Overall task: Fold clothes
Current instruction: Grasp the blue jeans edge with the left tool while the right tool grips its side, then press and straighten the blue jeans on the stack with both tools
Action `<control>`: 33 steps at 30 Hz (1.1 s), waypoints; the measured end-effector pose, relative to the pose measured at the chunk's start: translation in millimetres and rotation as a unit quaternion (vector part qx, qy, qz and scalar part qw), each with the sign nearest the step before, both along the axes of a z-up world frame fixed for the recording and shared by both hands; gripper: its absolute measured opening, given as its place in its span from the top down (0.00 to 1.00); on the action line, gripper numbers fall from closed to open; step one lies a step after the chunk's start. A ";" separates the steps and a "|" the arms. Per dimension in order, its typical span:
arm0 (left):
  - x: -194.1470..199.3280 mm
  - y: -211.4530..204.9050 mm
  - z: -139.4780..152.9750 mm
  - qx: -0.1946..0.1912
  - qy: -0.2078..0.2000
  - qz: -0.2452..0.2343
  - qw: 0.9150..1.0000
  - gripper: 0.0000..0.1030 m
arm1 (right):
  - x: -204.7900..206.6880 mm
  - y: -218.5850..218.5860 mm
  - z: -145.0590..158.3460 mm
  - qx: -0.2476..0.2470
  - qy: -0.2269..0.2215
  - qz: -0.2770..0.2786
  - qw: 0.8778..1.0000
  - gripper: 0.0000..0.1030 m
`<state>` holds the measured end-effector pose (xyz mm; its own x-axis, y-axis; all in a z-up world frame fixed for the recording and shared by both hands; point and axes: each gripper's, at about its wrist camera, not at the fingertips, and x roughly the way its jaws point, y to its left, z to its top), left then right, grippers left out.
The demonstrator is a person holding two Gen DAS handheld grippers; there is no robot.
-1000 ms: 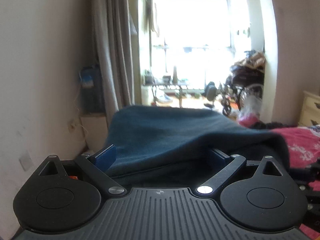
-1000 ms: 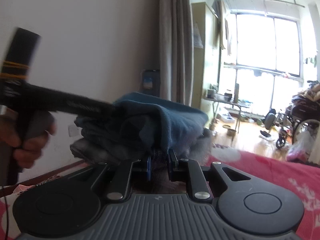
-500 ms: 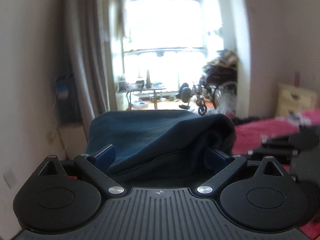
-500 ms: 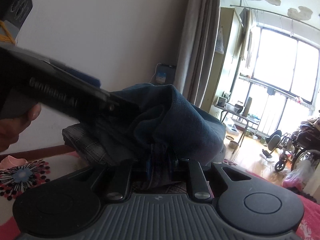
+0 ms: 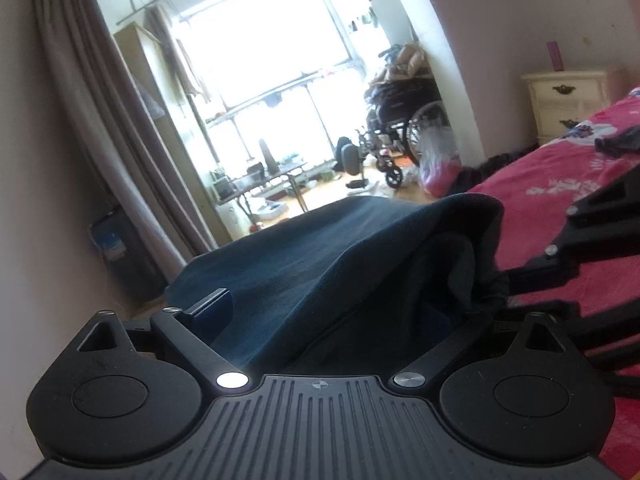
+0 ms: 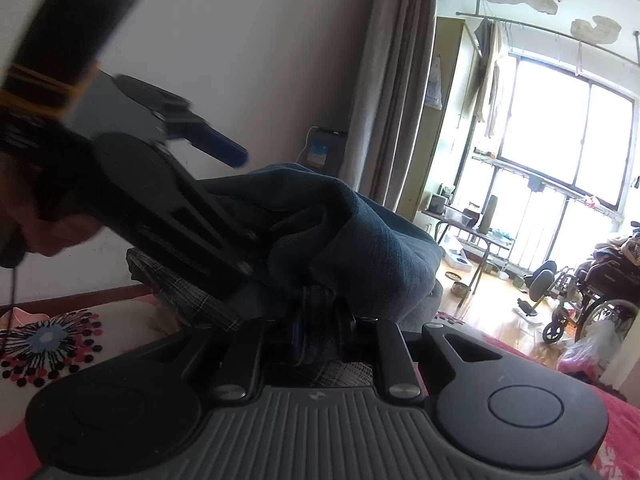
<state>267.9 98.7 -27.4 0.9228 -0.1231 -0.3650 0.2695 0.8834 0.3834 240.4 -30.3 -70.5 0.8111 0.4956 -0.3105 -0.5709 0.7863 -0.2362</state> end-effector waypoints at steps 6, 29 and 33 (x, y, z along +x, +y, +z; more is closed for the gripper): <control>-5.4 8.8 11.4 -0.070 0.011 -0.031 0.997 0.74 | -10.4 -4.8 5.6 -0.005 -0.024 0.011 1.000 0.81; -44.9 -15.1 -17.3 0.076 -0.061 -0.113 0.989 0.91 | 48.1 -28.5 3.3 0.165 0.100 0.030 0.981 0.74; -45.0 -11.8 -25.4 0.082 -0.057 -0.112 0.989 0.91 | 35.4 -49.1 7.8 0.166 0.115 0.037 0.979 0.71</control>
<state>222.9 87.0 -52.8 0.9155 -0.2772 -0.2918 0.3981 0.7301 0.5554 275.9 -79.4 -62.7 0.6971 0.6546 -0.2925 -0.6368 0.7527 0.1668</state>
